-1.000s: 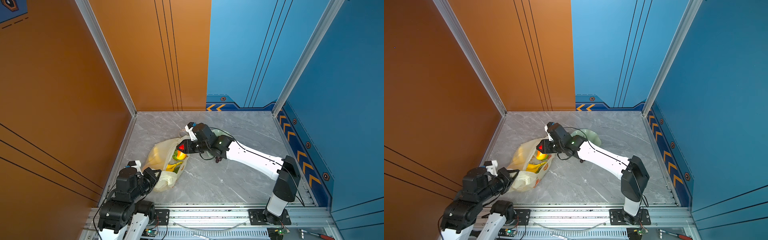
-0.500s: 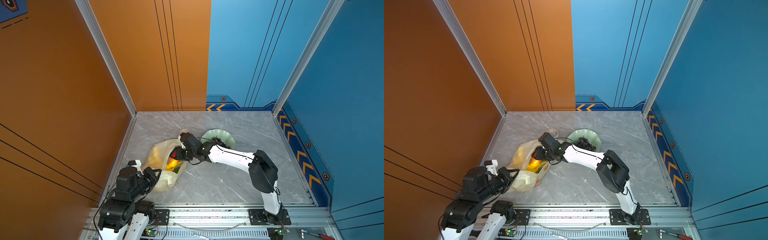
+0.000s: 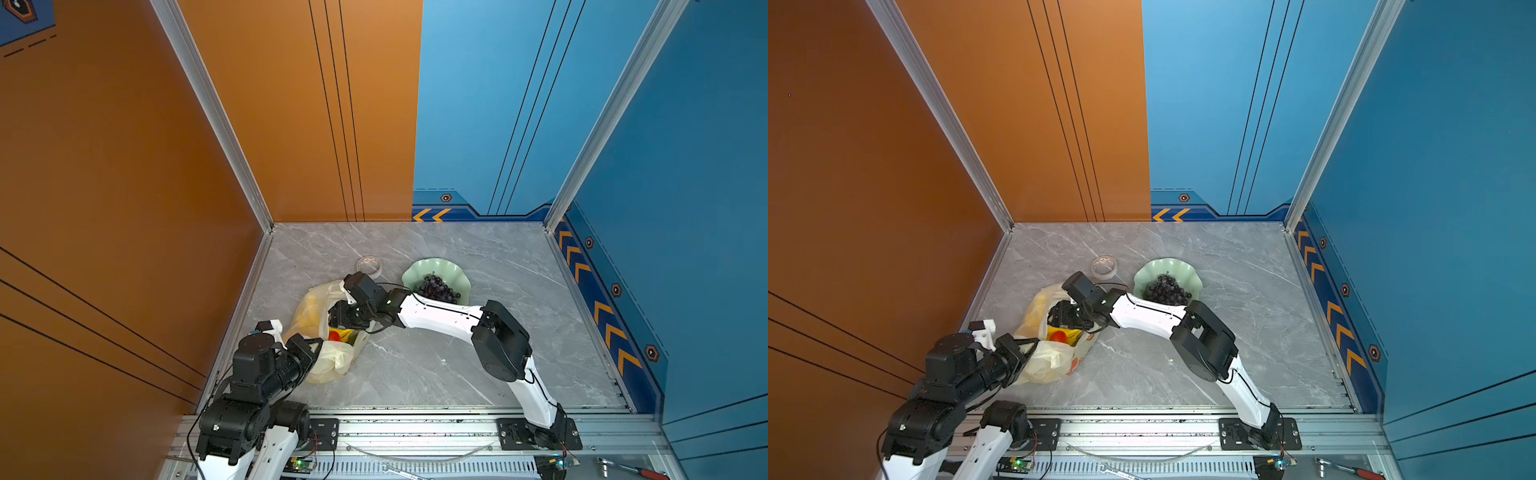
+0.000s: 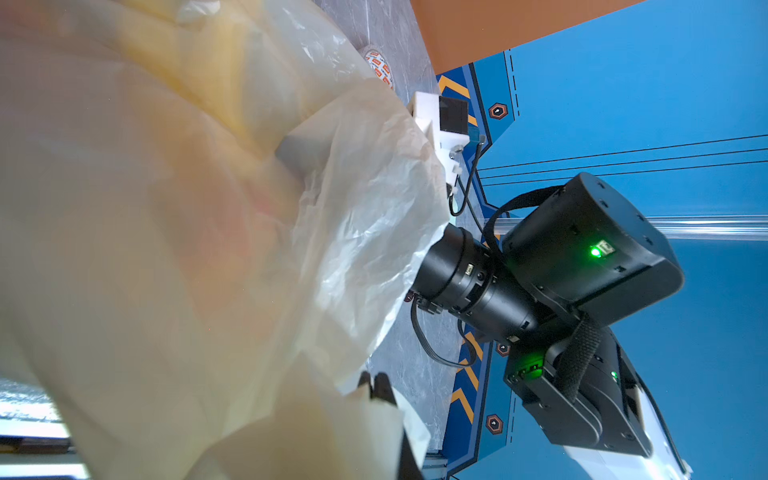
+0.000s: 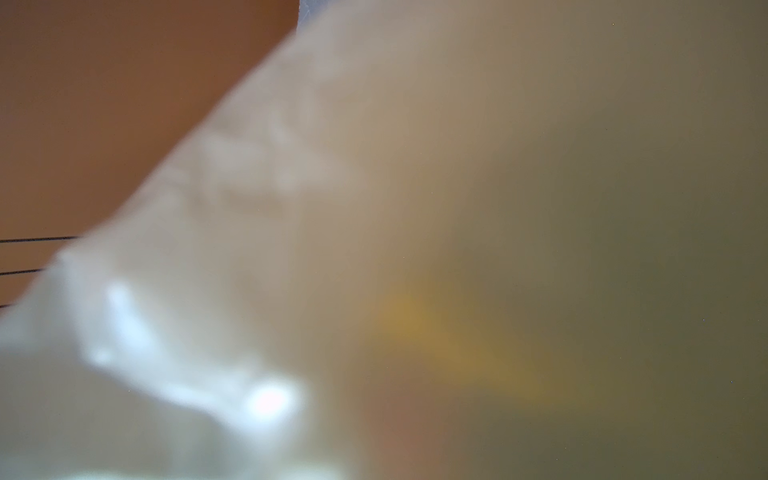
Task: Place the fruits into the plastic bag
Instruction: 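Lower the red-yellow fruit into the bag and open the right gripper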
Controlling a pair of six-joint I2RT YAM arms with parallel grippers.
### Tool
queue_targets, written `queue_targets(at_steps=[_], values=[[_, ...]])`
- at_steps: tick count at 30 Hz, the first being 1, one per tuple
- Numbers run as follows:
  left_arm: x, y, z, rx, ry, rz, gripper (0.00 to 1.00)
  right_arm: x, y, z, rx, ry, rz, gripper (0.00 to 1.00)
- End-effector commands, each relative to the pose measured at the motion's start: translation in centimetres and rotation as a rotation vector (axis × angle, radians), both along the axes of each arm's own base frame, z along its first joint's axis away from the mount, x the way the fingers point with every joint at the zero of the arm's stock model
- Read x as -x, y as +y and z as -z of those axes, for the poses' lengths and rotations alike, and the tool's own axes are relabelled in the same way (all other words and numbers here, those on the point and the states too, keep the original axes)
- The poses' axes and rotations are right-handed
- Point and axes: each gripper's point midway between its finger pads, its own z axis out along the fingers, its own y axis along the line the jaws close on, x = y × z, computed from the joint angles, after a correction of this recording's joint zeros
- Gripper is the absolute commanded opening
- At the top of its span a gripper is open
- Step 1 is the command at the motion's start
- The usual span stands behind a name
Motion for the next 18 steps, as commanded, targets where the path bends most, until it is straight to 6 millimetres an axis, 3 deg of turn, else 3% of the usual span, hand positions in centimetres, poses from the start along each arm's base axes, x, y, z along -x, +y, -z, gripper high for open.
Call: queue_targets(at_steps=[1, 9, 11, 15, 18], values=[[-0.2, 0.1, -1.2, 0.001, -0.033, -0.008, 0.00, 0.7, 0.1, -1.7, -0.005, -0.027, -0.049, 0.78], [-0.1, 0.2, -1.2, -0.001, -0.034, -0.013, 0.00, 1.5, -2.2, -3.9, 0.060, -0.127, -0.116, 0.88], [-0.1, 0.2, -1.1, -0.002, -0.033, -0.013, 0.00, 2.1, -2.9, -5.6, 0.063, -0.165, -0.141, 0.89], [-0.1, 0.4, -1.1, -0.007, -0.038, -0.017, 0.00, 2.8, -4.5, -7.3, 0.105, -0.228, -0.178, 1.00], [-0.2, 0.6, -1.0, -0.014, -0.041, -0.028, 0.00, 3.3, -6.0, -8.5, 0.126, -0.253, -0.186, 1.00]])
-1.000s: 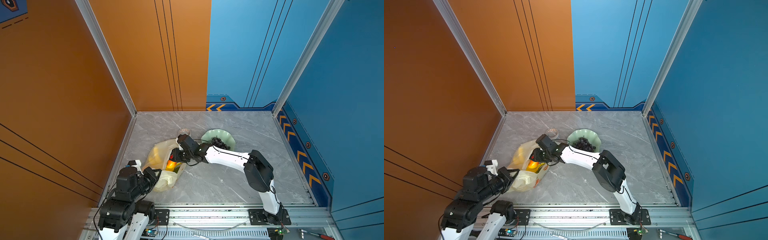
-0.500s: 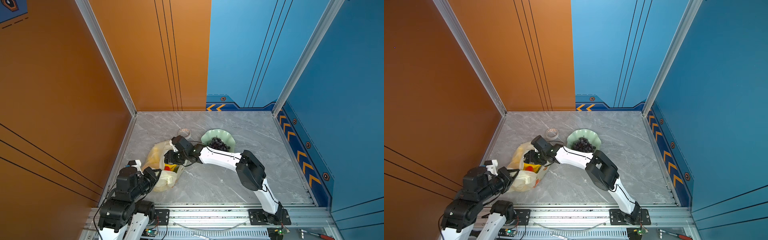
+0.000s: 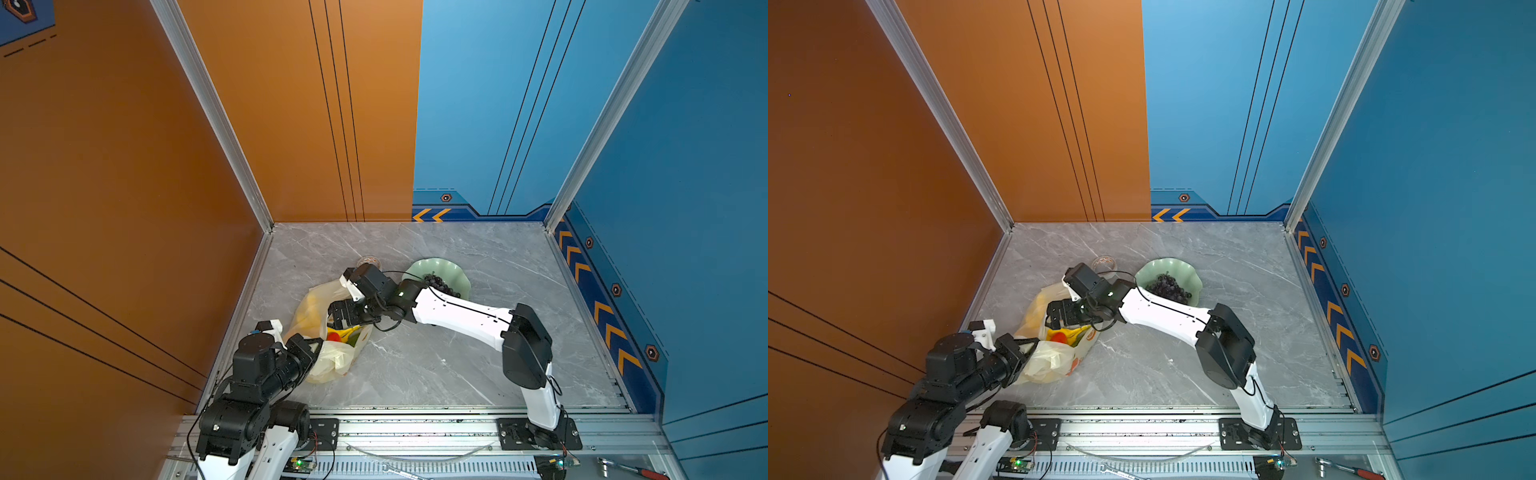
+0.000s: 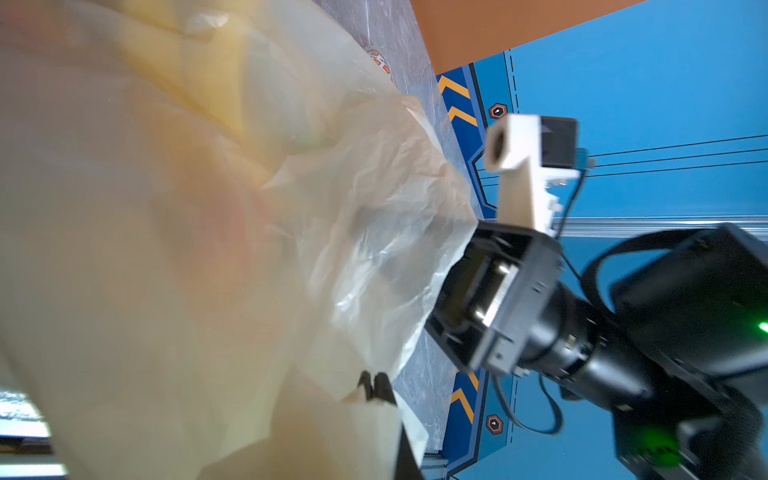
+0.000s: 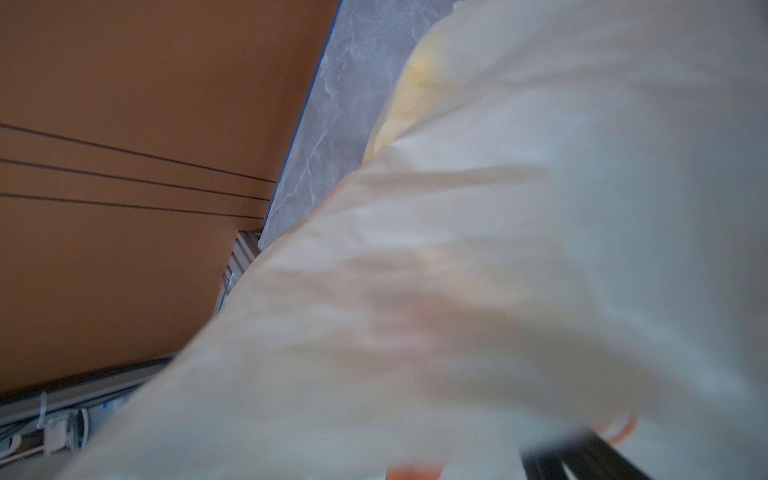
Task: Place the fruits into the plastic bag
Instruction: 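Lower the red-yellow fruit into the bag and open the right gripper, then withdraw the open right gripper from the bag toward the grapes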
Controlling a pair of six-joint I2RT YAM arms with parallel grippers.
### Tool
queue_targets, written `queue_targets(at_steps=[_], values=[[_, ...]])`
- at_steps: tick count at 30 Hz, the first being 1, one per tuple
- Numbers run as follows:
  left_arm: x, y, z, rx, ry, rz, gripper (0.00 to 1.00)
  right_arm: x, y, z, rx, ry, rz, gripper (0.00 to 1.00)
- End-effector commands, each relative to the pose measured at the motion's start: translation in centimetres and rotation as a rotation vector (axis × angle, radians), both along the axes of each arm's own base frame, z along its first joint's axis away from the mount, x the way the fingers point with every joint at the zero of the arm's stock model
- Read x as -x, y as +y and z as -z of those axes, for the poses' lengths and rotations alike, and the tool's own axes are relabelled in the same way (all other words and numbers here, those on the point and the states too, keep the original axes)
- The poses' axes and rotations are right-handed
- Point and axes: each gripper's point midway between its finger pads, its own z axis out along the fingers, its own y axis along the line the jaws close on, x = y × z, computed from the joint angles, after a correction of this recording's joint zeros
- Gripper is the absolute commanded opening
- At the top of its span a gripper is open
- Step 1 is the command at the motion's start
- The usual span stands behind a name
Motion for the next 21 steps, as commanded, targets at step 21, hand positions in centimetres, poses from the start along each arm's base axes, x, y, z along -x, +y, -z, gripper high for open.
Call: queue_targets(at_steps=[21], values=[[0.0, 0.3, -1.9, -0.008, -0.070, -0.008, 0.00, -0.7, -21.2, -10.5, 0.286, -0.257, 0.289, 1.00]])
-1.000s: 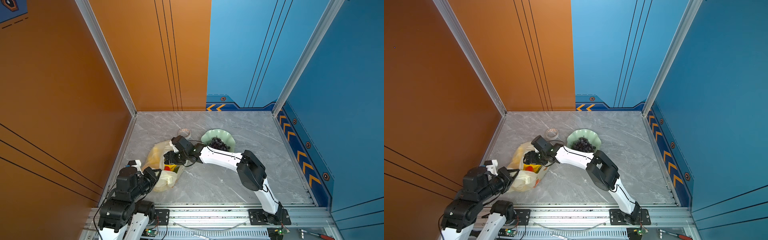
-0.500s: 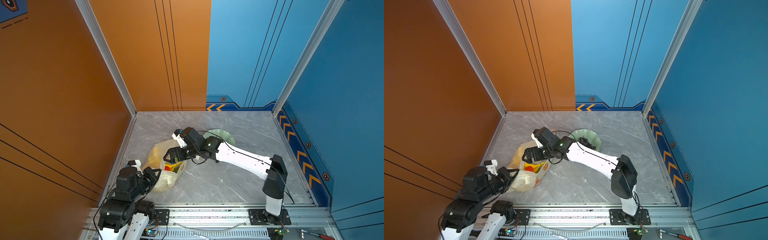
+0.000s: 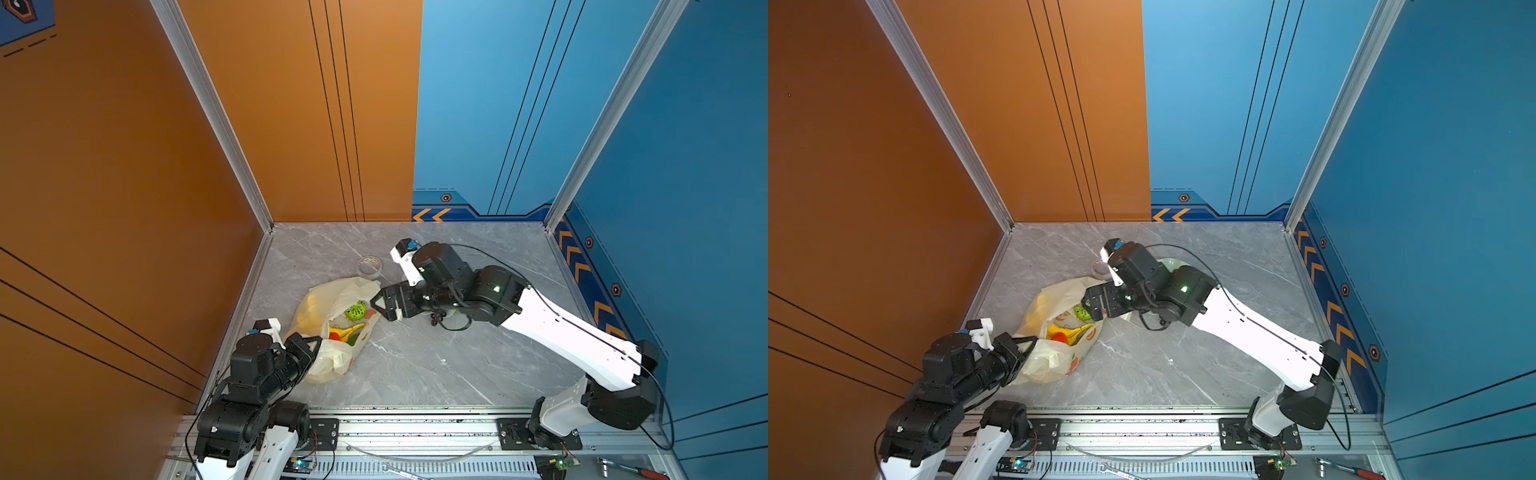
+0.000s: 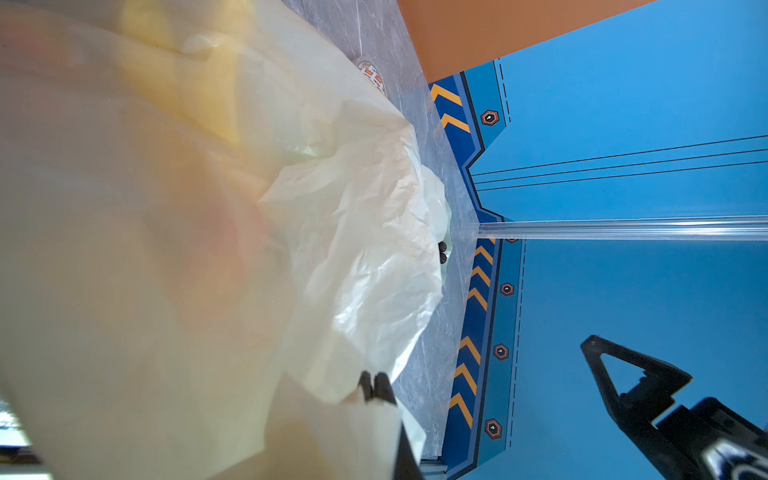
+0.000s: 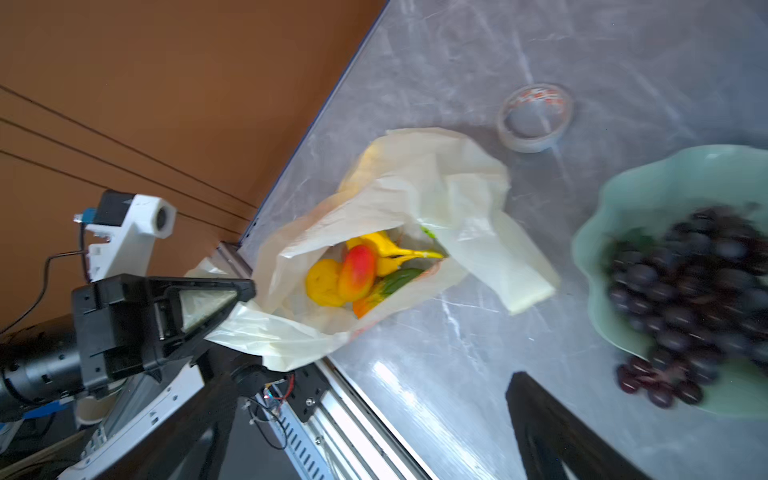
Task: Place the fruits into the plastic bag
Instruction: 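Withdraw the open right gripper from the bag toward the grapes, then lower the right gripper onto the bunch of purple grapes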
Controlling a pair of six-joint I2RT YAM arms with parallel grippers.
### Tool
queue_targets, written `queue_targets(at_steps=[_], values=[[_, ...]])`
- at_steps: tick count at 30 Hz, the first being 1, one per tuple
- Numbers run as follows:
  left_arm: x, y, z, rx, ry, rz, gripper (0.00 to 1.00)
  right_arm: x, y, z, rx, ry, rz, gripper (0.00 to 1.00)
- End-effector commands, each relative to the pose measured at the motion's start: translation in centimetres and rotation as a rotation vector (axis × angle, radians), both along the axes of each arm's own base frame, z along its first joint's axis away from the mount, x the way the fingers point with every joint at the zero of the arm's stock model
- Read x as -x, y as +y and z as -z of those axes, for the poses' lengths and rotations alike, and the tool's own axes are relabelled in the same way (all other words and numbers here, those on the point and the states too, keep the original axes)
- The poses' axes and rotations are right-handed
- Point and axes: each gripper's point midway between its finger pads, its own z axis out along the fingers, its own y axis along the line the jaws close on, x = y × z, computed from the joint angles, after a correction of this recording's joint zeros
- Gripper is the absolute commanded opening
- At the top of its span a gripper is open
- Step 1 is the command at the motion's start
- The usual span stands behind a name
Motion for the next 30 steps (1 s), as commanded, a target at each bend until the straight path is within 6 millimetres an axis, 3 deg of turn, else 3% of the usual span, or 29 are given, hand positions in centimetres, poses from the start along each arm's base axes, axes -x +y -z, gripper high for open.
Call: queue_targets(at_steps=[1, 5, 11, 21, 30], values=[[0.2, 0.1, -1.3, 0.000, -0.046, 0.000, 0.00, -2.0, -6.7, 3.5, 0.172, 0.060, 0.171, 1.00], [0.3, 0.1, -1.2, 0.005, -0.048, -0.004, 0.00, -4.1, -12.2, 5.6, 0.188, 0.165, 0.315, 1.00], [0.6, 0.2, -0.9, 0.003, -0.042, -0.005, 0.00, -4.8, -15.6, 9.3, 0.215, 0.305, 0.379, 1.00], [0.7, 0.0, -0.6, 0.008, -0.035, 0.001, 0.00, -7.5, -14.1, 15.4, 0.357, 0.406, 0.325, 1.00], [1.4, 0.3, -0.6, 0.014, -0.043, -0.013, 0.00, -9.3, -10.9, 18.6, 0.334, 0.447, 0.290, 1.00]])
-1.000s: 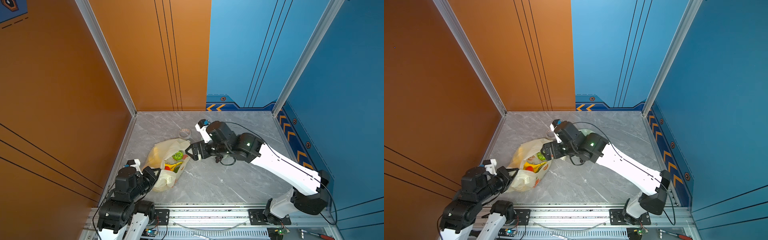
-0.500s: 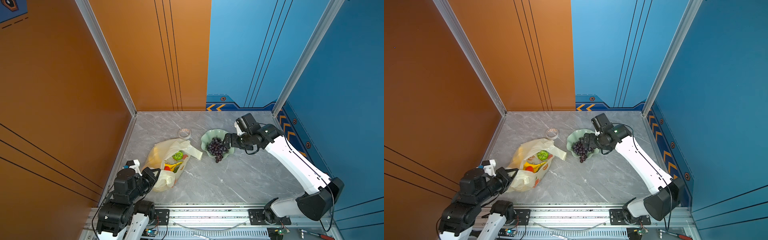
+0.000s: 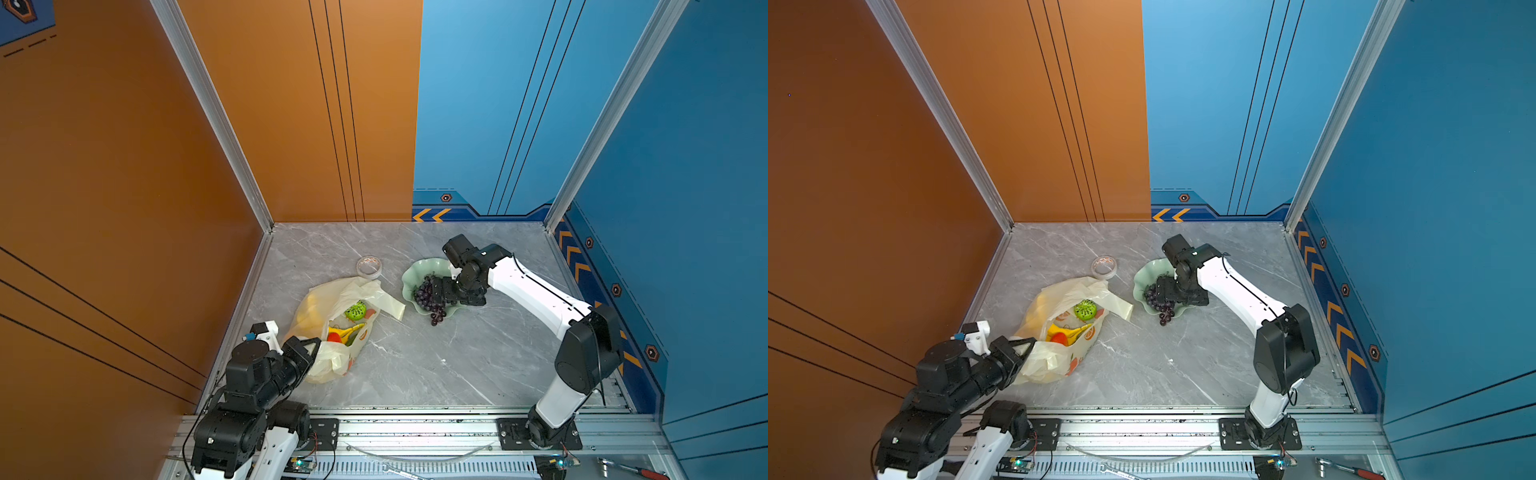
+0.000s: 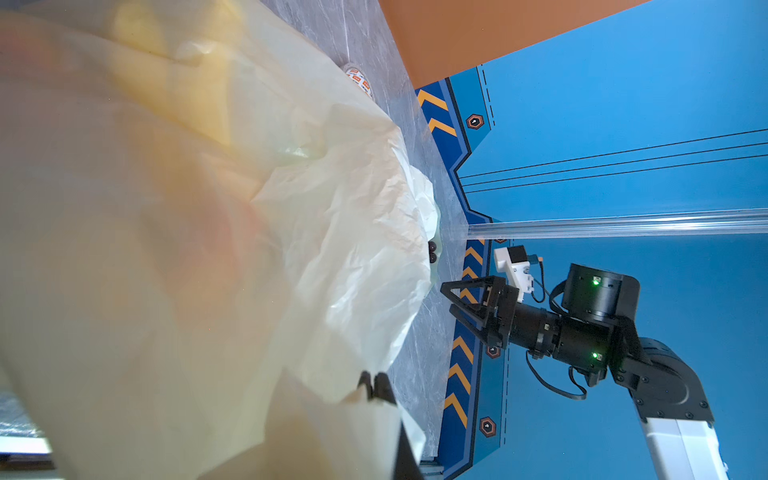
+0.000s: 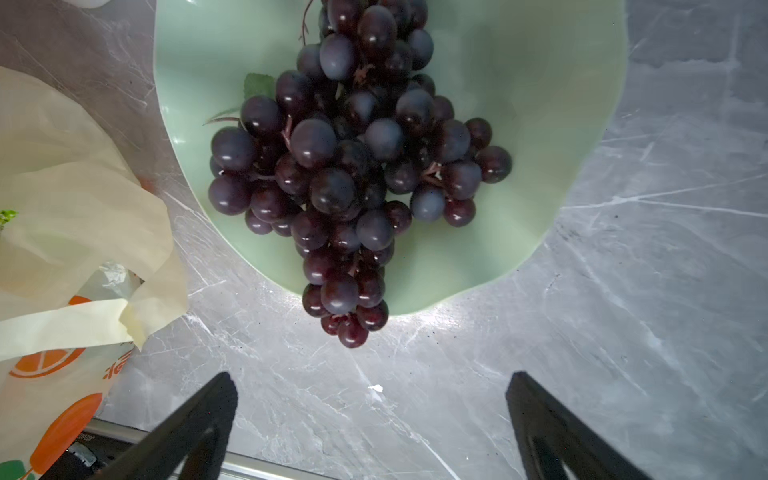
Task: Place the fruits into the plastic bag
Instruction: 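Lower the right gripper onto the bunch of purple grapes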
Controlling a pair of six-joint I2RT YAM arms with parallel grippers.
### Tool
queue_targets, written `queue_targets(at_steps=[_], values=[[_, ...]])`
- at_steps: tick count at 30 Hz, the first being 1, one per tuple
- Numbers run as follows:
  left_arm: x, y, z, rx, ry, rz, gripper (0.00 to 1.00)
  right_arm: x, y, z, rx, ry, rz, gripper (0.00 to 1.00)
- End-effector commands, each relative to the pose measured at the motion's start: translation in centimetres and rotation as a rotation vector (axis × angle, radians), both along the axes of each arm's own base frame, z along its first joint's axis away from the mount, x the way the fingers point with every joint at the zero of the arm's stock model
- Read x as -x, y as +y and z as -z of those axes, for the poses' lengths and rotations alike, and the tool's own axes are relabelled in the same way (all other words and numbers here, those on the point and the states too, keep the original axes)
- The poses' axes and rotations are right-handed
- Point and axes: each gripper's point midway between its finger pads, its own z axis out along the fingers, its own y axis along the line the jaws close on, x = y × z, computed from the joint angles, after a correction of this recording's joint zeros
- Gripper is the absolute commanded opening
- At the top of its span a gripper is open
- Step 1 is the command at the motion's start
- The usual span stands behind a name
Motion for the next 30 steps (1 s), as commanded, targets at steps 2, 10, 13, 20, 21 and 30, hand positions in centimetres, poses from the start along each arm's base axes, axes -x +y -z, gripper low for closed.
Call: queue_targets(at_steps=[2, 10, 13, 20, 21, 30], values=[[0.7, 0.3, 0.2, 0.005, 0.006, -0.015, 0.00, -0.9, 2.6, 0.2, -0.052, -0.010, -0.057, 1.00], [1.0, 0.3, 0.1, 0.013, -0.001, -0.016, 0.00, -1.7, 3.4, 2.4, -0.032, 0.016, -0.060, 1.00], [1.0, 0.3, -0.1, 0.013, -0.006, -0.017, 0.00, -2.1, 3.5, 2.9, -0.031, 0.015, -0.045, 1.00], [1.1, 0.2, 0.0, 0.015, -0.006, -0.016, 0.00, -2.4, 3.9, 4.4, -0.023, 0.042, -0.027, 0.94], [1.0, 0.3, 0.0, 0.015, -0.004, -0.016, 0.00, -2.4, 3.9, 4.5, -0.020, 0.043, -0.027, 0.94], [1.0, 0.2, 0.0, 0.013, 0.000, -0.015, 0.00, -3.0, 3.0, 5.7, 0.002, 0.044, 0.003, 0.91]])
